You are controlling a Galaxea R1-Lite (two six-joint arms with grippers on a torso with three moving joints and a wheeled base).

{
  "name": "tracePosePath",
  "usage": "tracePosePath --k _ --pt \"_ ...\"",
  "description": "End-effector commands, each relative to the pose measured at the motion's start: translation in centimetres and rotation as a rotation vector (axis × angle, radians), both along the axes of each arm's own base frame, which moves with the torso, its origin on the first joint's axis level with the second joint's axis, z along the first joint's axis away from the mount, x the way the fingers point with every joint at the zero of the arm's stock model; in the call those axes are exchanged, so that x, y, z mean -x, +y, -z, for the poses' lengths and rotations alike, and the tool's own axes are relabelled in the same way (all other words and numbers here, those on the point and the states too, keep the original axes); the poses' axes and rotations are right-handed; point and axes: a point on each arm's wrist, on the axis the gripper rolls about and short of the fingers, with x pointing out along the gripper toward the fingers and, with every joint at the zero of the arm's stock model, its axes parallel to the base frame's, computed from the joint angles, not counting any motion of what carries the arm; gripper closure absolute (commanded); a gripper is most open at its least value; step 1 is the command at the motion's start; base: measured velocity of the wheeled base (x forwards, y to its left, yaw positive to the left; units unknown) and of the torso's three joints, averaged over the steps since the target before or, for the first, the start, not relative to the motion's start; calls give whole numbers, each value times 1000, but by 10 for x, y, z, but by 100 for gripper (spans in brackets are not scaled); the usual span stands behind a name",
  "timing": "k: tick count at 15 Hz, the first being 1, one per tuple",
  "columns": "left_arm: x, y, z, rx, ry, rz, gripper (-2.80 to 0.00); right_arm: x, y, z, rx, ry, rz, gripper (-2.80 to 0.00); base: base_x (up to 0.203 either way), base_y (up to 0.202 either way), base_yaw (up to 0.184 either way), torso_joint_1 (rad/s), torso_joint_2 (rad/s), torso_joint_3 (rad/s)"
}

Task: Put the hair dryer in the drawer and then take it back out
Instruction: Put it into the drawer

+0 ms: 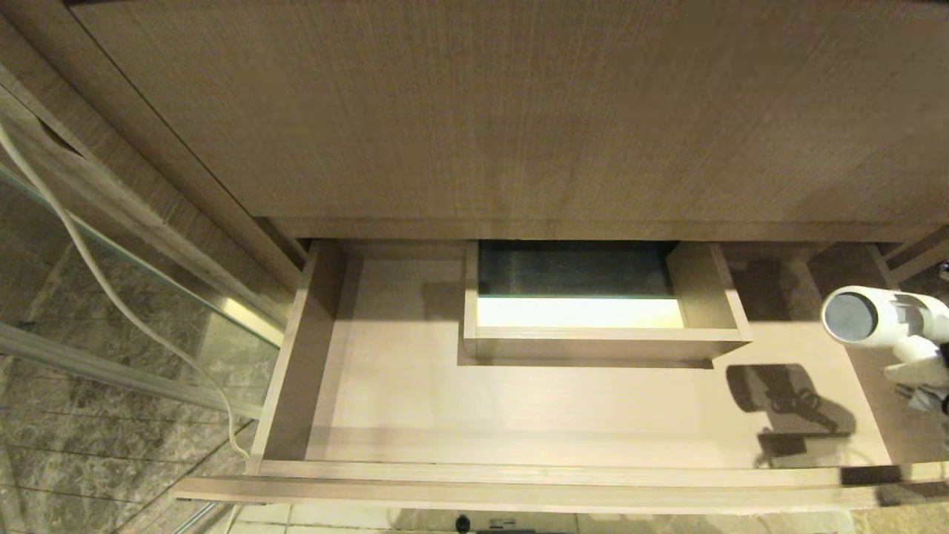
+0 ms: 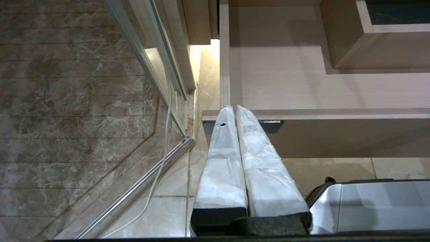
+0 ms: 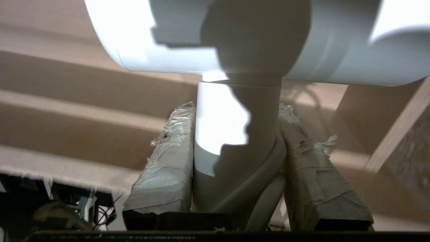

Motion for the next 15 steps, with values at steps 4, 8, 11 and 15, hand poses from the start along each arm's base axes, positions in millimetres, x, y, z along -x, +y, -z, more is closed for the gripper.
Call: tracePosePath --k 4,8,11,15 --pt "0 0 0 0 1 0 0 -69 -20 21 -24 52 -30 0 0 0 0 0 0 0" --pt "0 0 0 0 1 0 0 -98 -36 44 -5 107 -2 0 0 0 0 0 0 0" --pt "0 0 0 0 1 0 0 -116 -45 56 0 109 -5 0 0 0 0 0 0 0" --pt "0 0 0 0 1 0 0 -136 -44 74 26 66 -34 0 0 0 0 0 0 0"
